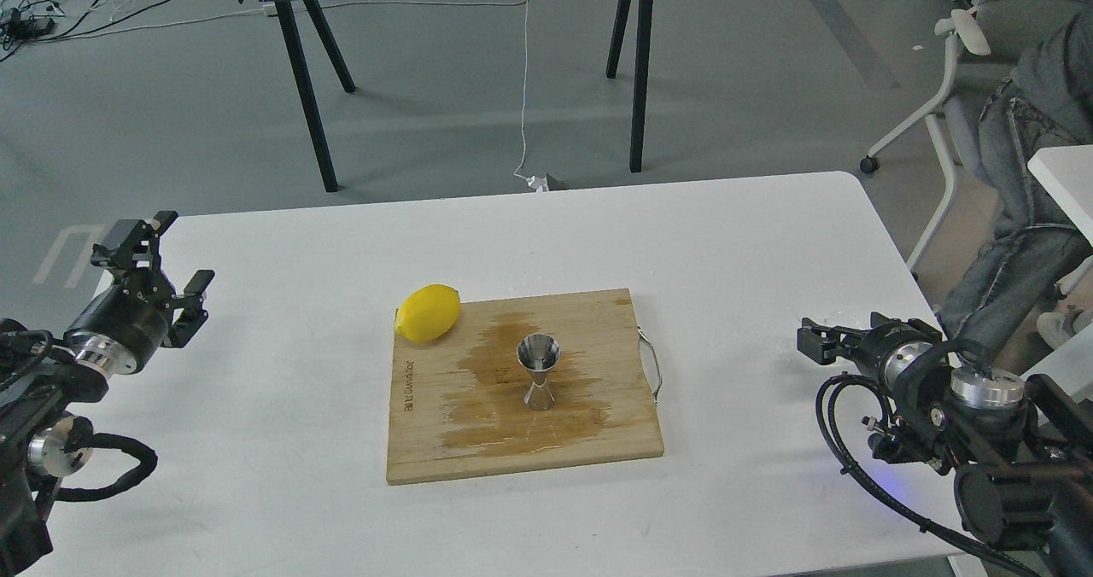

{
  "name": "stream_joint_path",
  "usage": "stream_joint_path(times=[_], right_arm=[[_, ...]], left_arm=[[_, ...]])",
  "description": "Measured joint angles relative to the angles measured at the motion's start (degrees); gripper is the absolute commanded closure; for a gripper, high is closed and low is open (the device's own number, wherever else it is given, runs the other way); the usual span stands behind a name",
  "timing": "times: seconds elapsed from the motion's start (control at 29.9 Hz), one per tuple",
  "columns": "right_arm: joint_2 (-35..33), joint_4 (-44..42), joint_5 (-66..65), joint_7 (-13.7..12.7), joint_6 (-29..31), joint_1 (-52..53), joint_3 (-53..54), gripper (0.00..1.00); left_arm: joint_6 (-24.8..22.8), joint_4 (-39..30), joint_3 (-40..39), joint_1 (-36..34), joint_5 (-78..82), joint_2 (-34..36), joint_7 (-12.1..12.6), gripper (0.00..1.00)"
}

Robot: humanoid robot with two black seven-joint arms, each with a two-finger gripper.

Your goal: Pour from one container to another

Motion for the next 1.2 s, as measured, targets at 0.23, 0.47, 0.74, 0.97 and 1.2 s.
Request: stream_joint_path(times=[0.23,0.47,0.74,0.97,1.2], right_arm=[[-0.48,1.51,-0.01,-0.03,0.00,1.09,0.42,0.03],[-2.15,3.93,-0.21,-0.23,0.04,2.90,0.25,0.01],[-10.12,4.62,-2.90,-0.78,6.18,14.34,-6.70,0.01],[-18.80,-1.33,-14.27,-2.79,28.22,30.55,-21.74,0.01],[-19.54,-12.48,-17.75,-2.97,46.88,37.32,-27.44,0.01]], left_arm=[[0.00,0.00,0.00,0.00,0.00,-0.03,0.00,0.01],[0.00,0.00,0.00,-0.15,0.00,0.14,0.00,0.01],[0.01,0.00,-0.01,-1.02,0.00,0.51,0.00,0.01],[0.00,-0.59,-0.11,-3.82,-0.15,0.59,0.00,0.01],[0.00,-1.77,-0.09,-5.59,-0.22,0.72,0.00,0.01]])
